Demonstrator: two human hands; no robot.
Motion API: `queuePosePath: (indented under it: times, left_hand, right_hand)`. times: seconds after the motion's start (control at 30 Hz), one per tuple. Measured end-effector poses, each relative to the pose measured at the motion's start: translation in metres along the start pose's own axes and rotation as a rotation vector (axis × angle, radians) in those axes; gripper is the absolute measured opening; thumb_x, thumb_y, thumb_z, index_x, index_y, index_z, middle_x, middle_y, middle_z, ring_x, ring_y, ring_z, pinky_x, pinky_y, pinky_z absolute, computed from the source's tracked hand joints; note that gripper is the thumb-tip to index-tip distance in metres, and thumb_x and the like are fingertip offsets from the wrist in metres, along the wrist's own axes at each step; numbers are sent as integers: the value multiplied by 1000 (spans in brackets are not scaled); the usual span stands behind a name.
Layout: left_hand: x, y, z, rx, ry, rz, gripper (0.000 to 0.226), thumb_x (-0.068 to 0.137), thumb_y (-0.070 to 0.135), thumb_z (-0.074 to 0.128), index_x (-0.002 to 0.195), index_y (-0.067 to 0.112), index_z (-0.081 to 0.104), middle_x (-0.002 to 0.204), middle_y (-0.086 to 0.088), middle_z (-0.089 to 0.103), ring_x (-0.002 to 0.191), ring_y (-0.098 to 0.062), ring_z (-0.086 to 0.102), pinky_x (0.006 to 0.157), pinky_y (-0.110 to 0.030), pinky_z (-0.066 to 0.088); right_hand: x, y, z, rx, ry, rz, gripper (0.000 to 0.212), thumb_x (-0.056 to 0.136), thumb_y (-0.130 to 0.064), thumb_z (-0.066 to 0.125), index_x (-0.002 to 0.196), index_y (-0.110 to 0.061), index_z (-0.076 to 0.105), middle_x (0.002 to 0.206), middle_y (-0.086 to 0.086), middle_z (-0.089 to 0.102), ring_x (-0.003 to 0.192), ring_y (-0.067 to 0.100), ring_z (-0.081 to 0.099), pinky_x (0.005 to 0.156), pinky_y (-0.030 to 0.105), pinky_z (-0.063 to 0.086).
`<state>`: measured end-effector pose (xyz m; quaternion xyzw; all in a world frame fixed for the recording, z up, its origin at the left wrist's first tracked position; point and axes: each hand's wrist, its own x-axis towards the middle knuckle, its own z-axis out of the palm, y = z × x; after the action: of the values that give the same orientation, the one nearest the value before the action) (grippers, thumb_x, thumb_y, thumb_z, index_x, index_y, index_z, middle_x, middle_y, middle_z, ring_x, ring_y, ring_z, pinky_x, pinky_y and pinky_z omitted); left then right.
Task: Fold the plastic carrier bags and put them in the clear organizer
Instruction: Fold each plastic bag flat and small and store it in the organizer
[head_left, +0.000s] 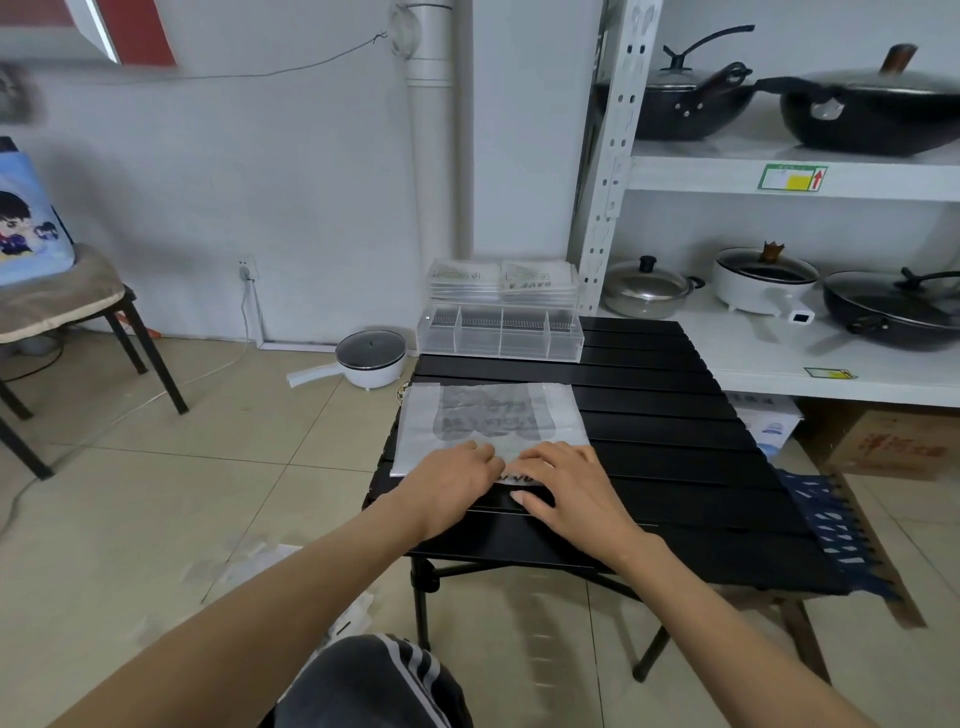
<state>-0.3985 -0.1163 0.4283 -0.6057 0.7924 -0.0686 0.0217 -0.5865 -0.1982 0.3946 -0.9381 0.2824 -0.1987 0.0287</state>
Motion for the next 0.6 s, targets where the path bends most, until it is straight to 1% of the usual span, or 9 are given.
queuePosePath:
  times: [0.07, 0.13, 0.2, 0.27, 0.37, 0.4, 0.47, 0.53, 0.6]
  left_hand:
    - [-3, -6, 3, -85, 36, -54, 30, 82, -1, 53, 109, 12, 52, 103, -5, 51, 91, -26, 53, 70, -42, 50]
    - [-8, -9, 6, -147, 70, -64, 31, 83, 6, 50, 114, 13, 50, 108, -5, 52, 92, -25, 54, 71, -43, 50]
    - [-12, -9, 9, -146, 84, -72, 29, 90, 20, 47, 118, 15, 49, 112, -3, 53, 96, -24, 53, 72, -42, 50]
    - [-13, -8, 13, -100, 89, -89, 25, 96, 30, 38, 111, 16, 52, 108, -2, 55, 97, -23, 53, 70, -40, 50]
    - [-17, -13, 15, -68, 84, -97, 47, 96, 37, 17, 104, 17, 60, 102, 0, 59, 93, -22, 56, 66, -39, 51]
    - [-19, -16, 14, -66, 93, -90, 49, 95, 37, 17, 103, 17, 61, 101, -1, 60, 92, -23, 57, 66, -39, 51]
    - [-22, -23, 9, -65, 82, -65, 39, 99, 32, 26, 101, 16, 62, 100, -2, 60, 92, -23, 56, 70, -40, 51]
    - [-22, -28, 8, -124, 54, -30, 31, 100, 30, 35, 102, 17, 63, 106, 0, 60, 96, -22, 56, 76, -41, 50]
    - [-21, -32, 7, -179, 15, -26, 30, 100, 30, 36, 106, 18, 63, 113, 2, 59, 99, -20, 56, 80, -40, 51]
  right_hand:
    - [0, -1, 3, -33, 82, 40, 20, 91, -33, 60, 109, -35, 67, 109, -14, 61, 100, 10, 56, 89, 32, 39]
    - [0, -1, 4, -29, 120, 80, 16, 93, -26, 59, 103, -33, 69, 100, -13, 64, 92, 12, 58, 81, 31, 39]
    - [0, -3, 2, -8, 111, 54, 16, 95, -26, 56, 103, -32, 69, 93, -13, 64, 88, 12, 57, 76, 29, 37]
    - [0, -6, 0, 19, 78, -1, 17, 95, -28, 56, 104, -32, 69, 91, -14, 63, 86, 10, 56, 74, 28, 36]
    - [-4, -1, -7, 76, 73, 18, 16, 94, -29, 58, 103, -34, 70, 91, -15, 65, 86, 7, 57, 75, 27, 32]
    - [-7, 5, -9, 105, 92, 57, 16, 94, -27, 60, 103, -34, 71, 94, -16, 67, 87, 5, 57, 76, 26, 31]
    - [-14, 19, -13, 169, 116, 137, 19, 93, -24, 63, 106, -33, 72, 100, -19, 69, 88, 1, 57, 80, 24, 31]
    - [-20, 29, -15, 222, 100, 175, 22, 94, -22, 63, 109, -35, 71, 102, -22, 69, 87, -2, 55, 84, 25, 32]
    - [-22, 31, -15, 268, 85, 196, 23, 94, -24, 63, 111, -36, 70, 103, -25, 67, 91, -3, 55, 88, 26, 34]
